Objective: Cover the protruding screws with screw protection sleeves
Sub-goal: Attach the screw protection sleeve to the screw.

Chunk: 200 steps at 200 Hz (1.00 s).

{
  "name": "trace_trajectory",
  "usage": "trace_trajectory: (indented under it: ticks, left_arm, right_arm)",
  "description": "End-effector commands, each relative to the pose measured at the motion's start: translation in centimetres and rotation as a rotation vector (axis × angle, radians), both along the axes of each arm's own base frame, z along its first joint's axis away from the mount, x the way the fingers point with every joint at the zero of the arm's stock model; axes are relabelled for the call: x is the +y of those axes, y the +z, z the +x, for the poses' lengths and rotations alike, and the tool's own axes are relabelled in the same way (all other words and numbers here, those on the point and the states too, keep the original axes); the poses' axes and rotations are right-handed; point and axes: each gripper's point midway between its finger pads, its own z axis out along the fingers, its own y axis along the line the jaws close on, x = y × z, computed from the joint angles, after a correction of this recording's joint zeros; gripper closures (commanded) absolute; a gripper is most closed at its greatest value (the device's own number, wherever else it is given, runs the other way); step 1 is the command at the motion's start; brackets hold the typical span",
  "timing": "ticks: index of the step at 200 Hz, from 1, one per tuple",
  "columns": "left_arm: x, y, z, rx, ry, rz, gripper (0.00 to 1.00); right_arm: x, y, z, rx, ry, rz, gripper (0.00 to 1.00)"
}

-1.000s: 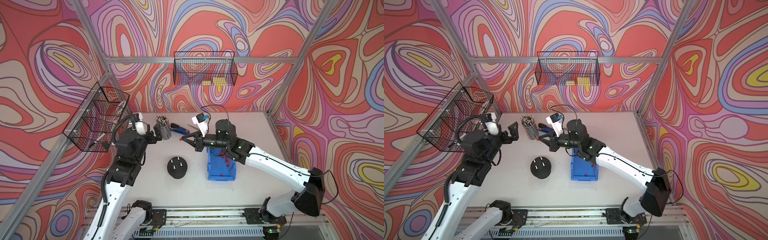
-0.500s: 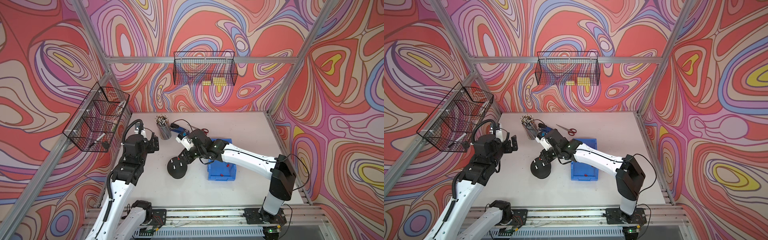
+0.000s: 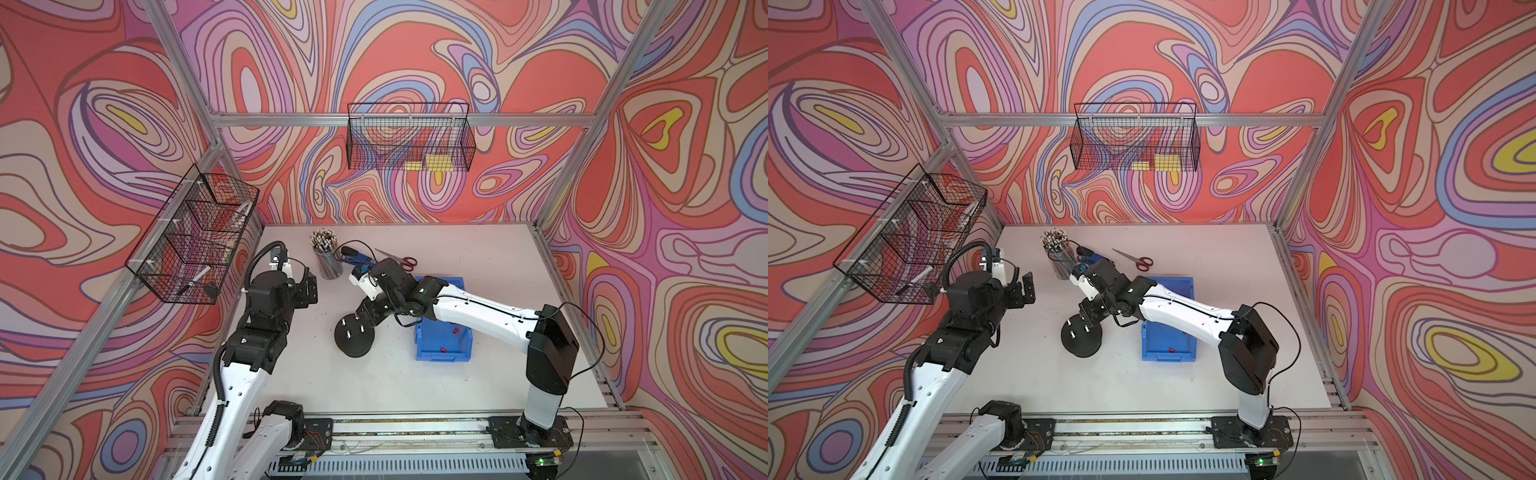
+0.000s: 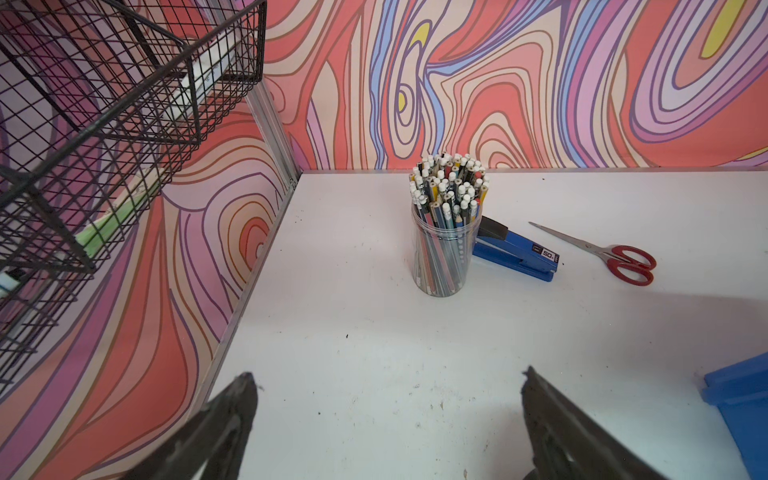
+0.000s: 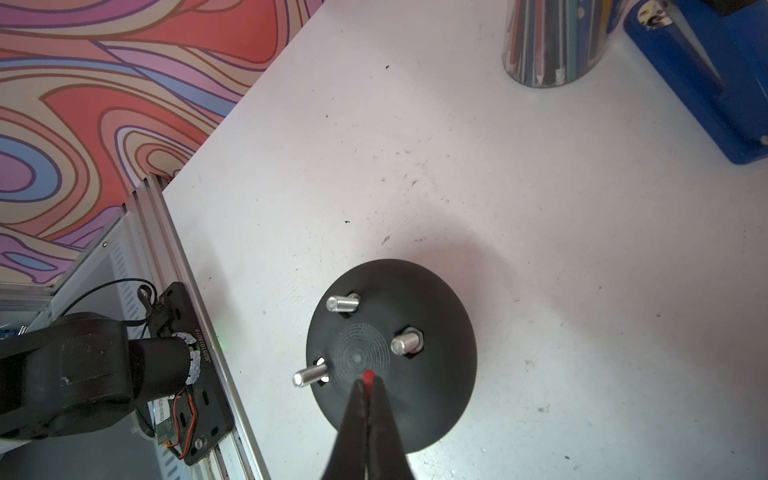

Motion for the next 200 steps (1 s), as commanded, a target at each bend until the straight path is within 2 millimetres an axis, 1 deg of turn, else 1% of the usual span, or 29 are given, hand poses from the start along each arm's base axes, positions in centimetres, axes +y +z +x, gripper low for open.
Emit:
trace_trajectory:
  ticks: [1,42,75,124,200]
  left_arm:
    - [0.1,0.0,-0.1,-0.009,-0.001,0.006,0.01]
    - [0.1,0.1,-0.1,-0.011,-0.004,0.003,0.01]
    - [0.1,0.0,-0.1,-0.012,-0.005,0.002,0.01]
    - [0.0,-0.1,0.0,-0.009,-0.008,0.003,0.01]
    - [-0.1,-0.1,0.0,-0.008,-0.012,-0.001,0.01]
  right_arm:
    - [0.4,-0.3,0.5,-0.020,0.000,-0.019,1.00]
    - [0.5,-0.9,0.8,-0.024,-0.005,-0.038,1.00]
    - [0.5,-0.9,1.2,-0.030,-0.013,-0.041,1.00]
    - [0.7,-1.0,1.2,-0.032,-0.009,-0.043,1.00]
    - [0.7,-1.7,1.2,-0.017,-0.006,-0.057,1.00]
